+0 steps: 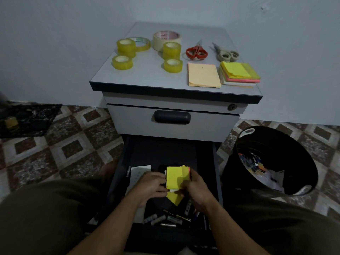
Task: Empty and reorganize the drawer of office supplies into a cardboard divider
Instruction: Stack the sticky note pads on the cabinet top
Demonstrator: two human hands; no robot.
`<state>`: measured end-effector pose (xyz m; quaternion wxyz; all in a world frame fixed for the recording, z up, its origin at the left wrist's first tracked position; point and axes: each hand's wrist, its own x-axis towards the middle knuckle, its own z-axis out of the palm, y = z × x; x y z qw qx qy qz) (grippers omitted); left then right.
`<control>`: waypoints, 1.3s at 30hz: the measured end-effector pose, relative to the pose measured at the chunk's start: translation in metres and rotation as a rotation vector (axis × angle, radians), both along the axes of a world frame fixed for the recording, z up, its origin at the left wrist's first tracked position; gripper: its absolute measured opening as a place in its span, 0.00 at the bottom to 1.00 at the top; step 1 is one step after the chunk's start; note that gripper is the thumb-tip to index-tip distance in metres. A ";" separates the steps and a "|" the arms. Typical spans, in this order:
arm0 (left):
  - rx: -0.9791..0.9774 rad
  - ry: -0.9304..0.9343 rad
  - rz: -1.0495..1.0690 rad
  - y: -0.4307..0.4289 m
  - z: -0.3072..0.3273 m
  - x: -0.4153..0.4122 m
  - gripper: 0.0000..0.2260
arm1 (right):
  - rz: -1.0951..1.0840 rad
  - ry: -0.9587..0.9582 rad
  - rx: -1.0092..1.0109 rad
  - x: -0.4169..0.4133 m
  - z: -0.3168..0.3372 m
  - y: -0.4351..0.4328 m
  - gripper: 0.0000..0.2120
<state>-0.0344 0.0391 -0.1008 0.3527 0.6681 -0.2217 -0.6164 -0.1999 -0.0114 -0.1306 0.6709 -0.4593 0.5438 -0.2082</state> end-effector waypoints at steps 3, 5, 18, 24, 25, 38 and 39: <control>-0.015 -0.018 -0.092 0.001 0.007 -0.003 0.16 | 0.000 -0.030 -0.011 0.004 -0.001 0.001 0.25; -0.048 -0.048 -0.120 -0.001 0.006 -0.005 0.18 | -0.009 -0.058 -0.026 0.005 0.000 0.001 0.24; -0.229 -0.350 -0.408 -0.003 0.002 0.011 0.50 | -0.041 -0.139 0.010 -0.003 0.009 -0.006 0.23; -0.209 -0.370 -0.445 -0.005 -0.002 0.018 0.46 | 0.061 -0.123 -0.033 -0.006 0.014 -0.006 0.34; -0.182 -0.367 -0.449 -0.005 0.000 0.020 0.46 | 0.058 -0.115 -0.038 -0.006 0.014 -0.007 0.32; 0.334 -0.974 -0.611 0.011 0.012 0.052 0.31 | -0.019 0.317 -0.151 -0.016 0.007 -0.009 0.19; 0.377 -0.990 -0.654 0.014 0.010 0.049 0.35 | 0.013 0.383 -0.153 -0.016 0.008 -0.008 0.19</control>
